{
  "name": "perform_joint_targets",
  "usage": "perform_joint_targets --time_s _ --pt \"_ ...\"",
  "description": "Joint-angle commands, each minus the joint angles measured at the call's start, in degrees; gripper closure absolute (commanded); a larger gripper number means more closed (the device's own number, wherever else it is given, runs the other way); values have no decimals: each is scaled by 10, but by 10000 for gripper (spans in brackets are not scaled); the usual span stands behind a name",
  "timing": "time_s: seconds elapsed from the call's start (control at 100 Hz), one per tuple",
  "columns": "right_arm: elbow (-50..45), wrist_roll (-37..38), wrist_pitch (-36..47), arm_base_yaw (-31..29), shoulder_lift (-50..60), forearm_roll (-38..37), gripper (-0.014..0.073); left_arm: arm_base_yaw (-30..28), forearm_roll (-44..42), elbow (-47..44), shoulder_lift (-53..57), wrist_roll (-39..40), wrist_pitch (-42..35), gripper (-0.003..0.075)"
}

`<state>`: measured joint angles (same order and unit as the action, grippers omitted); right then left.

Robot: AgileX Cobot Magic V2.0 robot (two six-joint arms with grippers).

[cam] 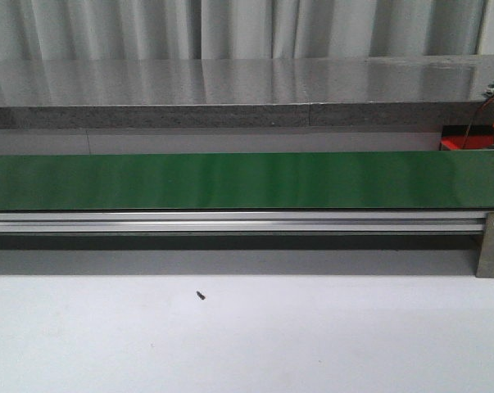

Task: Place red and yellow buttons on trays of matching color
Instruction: 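Grasp a yellow-capped button on the table with the left gripper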

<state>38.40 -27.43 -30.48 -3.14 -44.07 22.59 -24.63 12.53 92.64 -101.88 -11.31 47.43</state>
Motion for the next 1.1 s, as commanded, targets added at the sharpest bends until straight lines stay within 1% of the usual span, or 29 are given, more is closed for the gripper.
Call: perform_joint_targets --time_s 0.0,0.23,0.87,1.0,1.09 --pt "16 -1 31 0 0 7 662 -8 6 52 -10 7 -14 134" --pt "16 -1 30 0 0 7 662 -17 11 92 -72 8 -13 134" --pt "16 -1 8 0 0 7 662 -45 14 95 -122 10 -75 134" --pt "16 -1 8 0 0 7 662 -45 49 105 -141 10 -72 134" --pt "16 -1 8 0 0 7 662 -45 58 116 -153 10 -68 134"
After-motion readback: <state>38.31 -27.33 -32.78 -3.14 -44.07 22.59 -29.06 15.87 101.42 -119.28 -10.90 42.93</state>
